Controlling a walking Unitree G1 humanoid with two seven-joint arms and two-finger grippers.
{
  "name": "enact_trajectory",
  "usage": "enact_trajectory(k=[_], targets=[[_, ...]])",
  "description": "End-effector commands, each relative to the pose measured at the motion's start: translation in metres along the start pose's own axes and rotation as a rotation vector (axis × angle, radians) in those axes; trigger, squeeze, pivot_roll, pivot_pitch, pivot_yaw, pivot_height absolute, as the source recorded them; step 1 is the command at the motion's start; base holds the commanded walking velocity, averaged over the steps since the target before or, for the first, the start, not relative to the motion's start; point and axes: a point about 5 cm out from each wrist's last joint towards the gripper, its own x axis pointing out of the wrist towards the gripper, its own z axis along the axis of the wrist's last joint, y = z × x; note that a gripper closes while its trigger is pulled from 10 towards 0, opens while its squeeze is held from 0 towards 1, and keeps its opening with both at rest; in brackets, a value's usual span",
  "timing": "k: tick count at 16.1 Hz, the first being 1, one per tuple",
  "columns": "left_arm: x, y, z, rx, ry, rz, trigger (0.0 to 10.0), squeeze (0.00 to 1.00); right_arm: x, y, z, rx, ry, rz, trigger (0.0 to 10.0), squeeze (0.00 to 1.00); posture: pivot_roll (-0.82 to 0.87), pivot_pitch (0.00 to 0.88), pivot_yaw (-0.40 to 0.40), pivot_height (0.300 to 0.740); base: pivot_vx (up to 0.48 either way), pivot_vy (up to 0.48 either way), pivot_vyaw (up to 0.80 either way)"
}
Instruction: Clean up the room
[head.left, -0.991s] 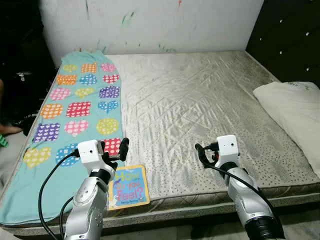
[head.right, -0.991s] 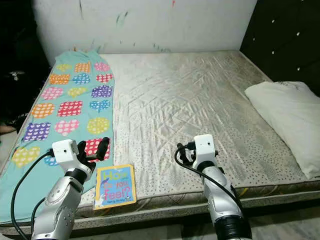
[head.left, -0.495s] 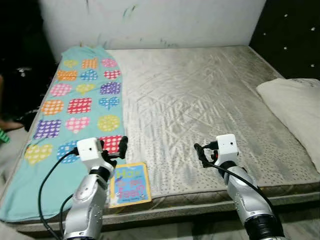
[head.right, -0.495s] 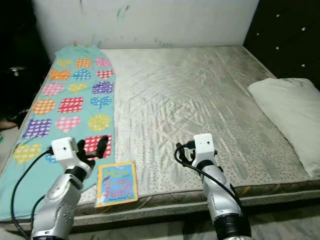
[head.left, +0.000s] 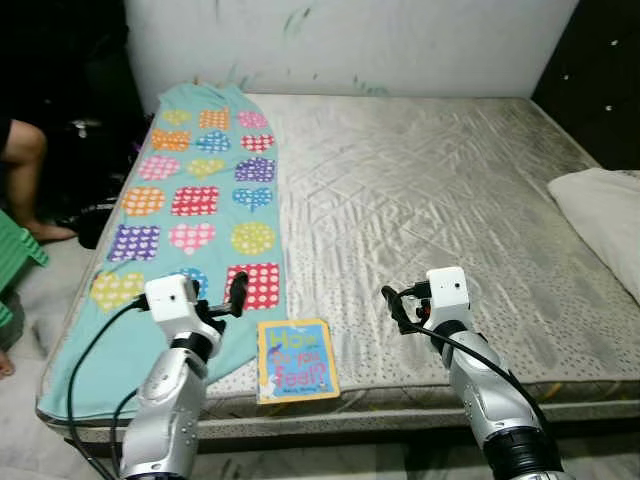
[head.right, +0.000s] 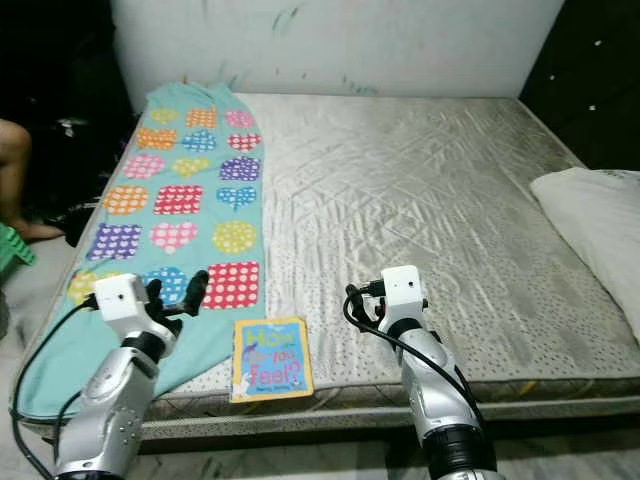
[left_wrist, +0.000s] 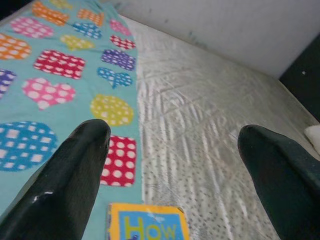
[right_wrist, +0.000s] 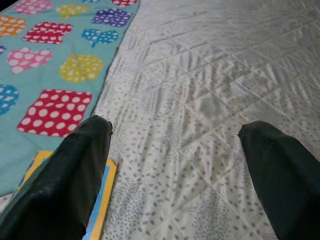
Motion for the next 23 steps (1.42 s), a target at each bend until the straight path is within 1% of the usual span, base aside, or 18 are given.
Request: enact_trajectory(k=[1, 2, 3, 5, 6, 7, 9, 10, 12, 13, 14, 16, 18, 19, 20, 21, 22, 23], targets=[[0.001, -0.001, 0.003, 0.024, 0.006, 0.005, 10.0, 0.0, -0.001, -0.006, 0.007, -0.003, -0.019, -0.013, 10.0, 0.0, -0.06, 0.049, -0.011, 0.74, 0.0, 0.0, 0.0], [-0.001, 0.005, 0.012, 0.091, -0.01, 0.01, 10.0, 0.0, -0.004, -0.011, 0.016, 0.004, -0.059, -0.031, 10.0, 0.0, -0.05, 0.041, -0.008, 0.74, 0.0, 0.0, 0.0], [-0.006, 0.016, 0.021, 0.142, -0.02, 0.029, 10.0, 0.0, -0.01, -0.018, 0.025, 0.015, -0.096, -0.056, 10.0, 0.0, -0.05, 0.041, -0.008, 0.74, 0.0, 0.0, 0.0], [-0.02, 0.043, 0.026, 0.166, -0.001, 0.101, 10.0, 0.0, -0.02, -0.031, 0.031, 0.011, -0.124, -0.094, 10.0, 0.0, -0.04, 0.038, -0.006, 0.74, 0.0, 0.0, 0.0], [-0.034, 0.059, 0.022, 0.19, 0.021, 0.131, 10.0, 0.0, -0.027, -0.042, 0.027, -0.007, -0.117, -0.113, 10.0, 0.0, -0.05, 0.039, -0.003, 0.74, 0.0, 0.0, 0.0], [-0.039, 0.066, 0.019, 0.192, 0.035, 0.155, 10.0, 0.0, -0.029, -0.049, 0.023, -0.012, -0.099, -0.135, 10.0, 0.0, -0.05, 0.039, -0.003, 0.74, 0.0, 0.0, 0.0], [-0.039, 0.067, 0.016, 0.186, 0.041, 0.171, 10.0, 0.0, -0.029, -0.051, 0.021, -0.007, -0.086, -0.144, 10.0, 0.0, -0.05, 0.042, -0.006, 0.74, 0.0, 0.0, 0.0], [-0.034, 0.062, 0.016, 0.179, 0.032, 0.169, 10.0, 0.0, -0.026, -0.045, 0.022, -0.006, -0.083, -0.135, 10.0, 0.0, -0.05, 0.043, -0.007, 0.74, 0.0, 0.0, 0.0], [-0.03, 0.056, 0.016, 0.175, 0.023, 0.155, 10.0, 0.0, -0.023, -0.038, 0.023, -0.01, -0.082, -0.123, 10.0, 0.0, -0.05, 0.044, -0.008, 0.74, 0.0, 0.0, 0.0], [-0.03, 0.053, 0.015, 0.185, 0.023, 0.132, 10.0, 0.0, -0.023, -0.035, 0.023, -0.016, -0.086, -0.119, 10.0, 0.0, -0.05, 0.052, -0.012, 0.74, 0.0, 0.0, 0.0], [-0.033, 0.053, 0.016, 0.192, 0.02, 0.132, 10.0, 0.0, -0.025, -0.035, 0.024, -0.027, -0.103, -0.122, 10.0, 0.0, -0.05, 0.051, -0.012, 0.74, 0.0, 0.0, 0.0], [-0.041, 0.059, 0.015, 0.212, 0.03, 0.141, 10.0, 0.0, -0.031, -0.037, 0.02, -0.022, -0.11, -0.13, 10.0, 0.0, -0.04, 0.048, -0.014, 0.74, 0.0, 0.0, 0.0], [-0.065, 0.064, 0.014, 0.217, 0.016, 0.144, 10.0, 0.0, -0.05, -0.044, 0.009, -0.045, -0.109, -0.164, 10.0, 0.0, -0.04, 0.024, -0.01, 0.74, 0.0, 0.0, 0.0], [-0.072, 0.069, 0.013, 0.224, 0.011, 0.181, 10.0, 0.0, -0.055, -0.046, 0.007, -0.068, -0.118, -0.168, 10.0, 0.0, -0.04, 0.012, -0.005, 0.74, 0.0, 0.0, 0.0], [-0.078, 0.075, 0.012, 0.244, 0.009, 0.213, 10.0, 0.0, -0.058, -0.049, 0.004, -0.056, -0.11, -0.177, 10.0, 0.0, -0.04, 0.005, -0.004, 0.74, 0.0, 0.0, 0.0], [-0.078, 0.076, 0.013, 0.26, 0.007, 0.221, 10.0, 0.0, -0.058, -0.049, 0.004, -0.049, -0.106, -0.175, 10.0, 0.0, -0.04, 0.005, -0.004, 0.74, 0.0, 0.0, 0.0], [-0.078, 0.078, 0.013, 0.266, 0.013, 0.226, 10.0, 0.0, -0.057, -0.048, 0.006, -0.065, -0.107, -0.172, 10.0, 0.0, -0.04, 0.005, -0.007, 0.74, 0.0, 0.0, 0.0], [-0.077, 0.077, 0.015, 0.287, 0.017, 0.206, 10.0, 0.0, -0.054, -0.046, 0.007, -0.051, -0.097, -0.165, 10.0, 0.0, -0.03, 0.009, -0.008, 0.74, 0.0, 0.0, 0.0]])
